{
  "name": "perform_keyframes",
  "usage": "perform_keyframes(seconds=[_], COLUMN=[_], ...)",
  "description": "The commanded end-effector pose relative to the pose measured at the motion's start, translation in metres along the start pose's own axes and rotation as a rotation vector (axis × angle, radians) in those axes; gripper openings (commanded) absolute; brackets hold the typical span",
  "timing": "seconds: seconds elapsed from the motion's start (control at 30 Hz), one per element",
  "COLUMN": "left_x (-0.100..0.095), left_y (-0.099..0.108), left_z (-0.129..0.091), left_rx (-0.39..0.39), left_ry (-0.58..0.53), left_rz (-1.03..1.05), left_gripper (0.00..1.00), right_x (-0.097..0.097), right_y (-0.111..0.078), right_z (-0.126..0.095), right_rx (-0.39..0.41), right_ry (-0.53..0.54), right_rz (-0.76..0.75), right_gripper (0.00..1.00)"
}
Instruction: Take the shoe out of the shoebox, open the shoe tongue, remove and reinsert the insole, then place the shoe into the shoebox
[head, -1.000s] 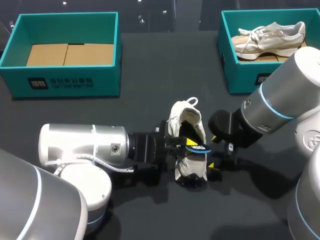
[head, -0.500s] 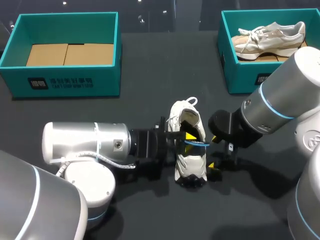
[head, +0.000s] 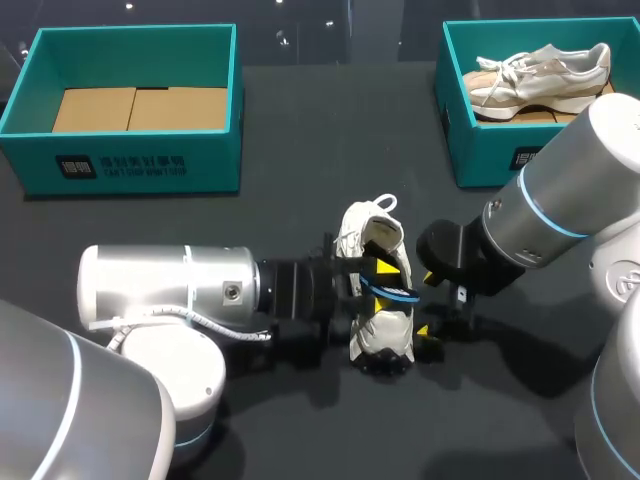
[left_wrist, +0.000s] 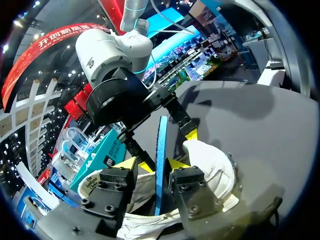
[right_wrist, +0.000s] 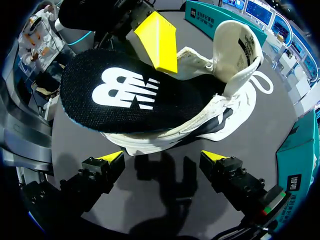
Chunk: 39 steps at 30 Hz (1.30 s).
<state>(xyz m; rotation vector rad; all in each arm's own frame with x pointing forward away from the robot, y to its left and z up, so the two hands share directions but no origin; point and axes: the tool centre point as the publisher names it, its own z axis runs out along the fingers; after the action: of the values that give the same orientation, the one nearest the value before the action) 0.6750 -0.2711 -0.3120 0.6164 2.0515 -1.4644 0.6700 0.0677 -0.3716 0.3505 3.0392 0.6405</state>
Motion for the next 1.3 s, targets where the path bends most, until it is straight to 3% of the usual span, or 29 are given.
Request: perform_keyframes(seconds=[0.03,0.1,0.17,0.6,0.73,0.83,0.97,1.1,1.2,1.27,1.3], left_x=[0.001,0.002,0.002,0.002,0.001,0.002,0.002,0.003,0.006,0.008,0.010], left_y=[-0.005,-0.005,-0.004,0.037,0.033,0.023,0.013,0.004,0.001,0.004,0.007], left_z=[-0.005,-0.004,-0.002,0.007,0.002,-0.003,-0.008,-0.011,-0.011,-0.008,-0.006], left_rx=[0.014,0.018,0.017,-0.054,-0.051,-0.040,-0.027,-0.008,-0.004,-0.014,-0.025], left_ry=[0.007,0.012,0.018,0.005,0.014,0.026,0.034,0.049,0.070,0.093,0.106], left_rz=[-0.002,-0.003,0.001,0.031,0.018,0.014,0.015,0.025,0.035,0.031,0.035], left_gripper=[0.31,0.20,0.00,0.00,0.00,0.37,0.39,0.32,0.17,0.02,0.00], right_x=[0.001,0.001,0.001,0.001,0.001,0.001,0.001,0.001,0.001,0.001,0.001], right_y=[-0.001,-0.001,-0.001,-0.001,-0.001,-0.001,-0.001,-0.001,-0.001,-0.001,-0.001], right_z=[0.000,0.000,0.000,0.000,0.000,0.000,0.000,0.000,0.000,0.000,0.000], right_rx=[0.000,0.000,0.000,0.000,0.000,0.000,0.000,0.000,0.000,0.000,0.000], right_ry=[-0.003,-0.003,-0.003,-0.003,-0.003,-0.003,-0.003,-0.003,-0.003,-0.003,-0.003], right_rz=[0.000,0.000,0.000,0.000,0.000,0.000,0.000,0.000,0.000,0.000,0.000], right_gripper=[1.00,1.00,1.00,1.00,1.00,1.00,1.00,1.00,1.00,1.00,1.00])
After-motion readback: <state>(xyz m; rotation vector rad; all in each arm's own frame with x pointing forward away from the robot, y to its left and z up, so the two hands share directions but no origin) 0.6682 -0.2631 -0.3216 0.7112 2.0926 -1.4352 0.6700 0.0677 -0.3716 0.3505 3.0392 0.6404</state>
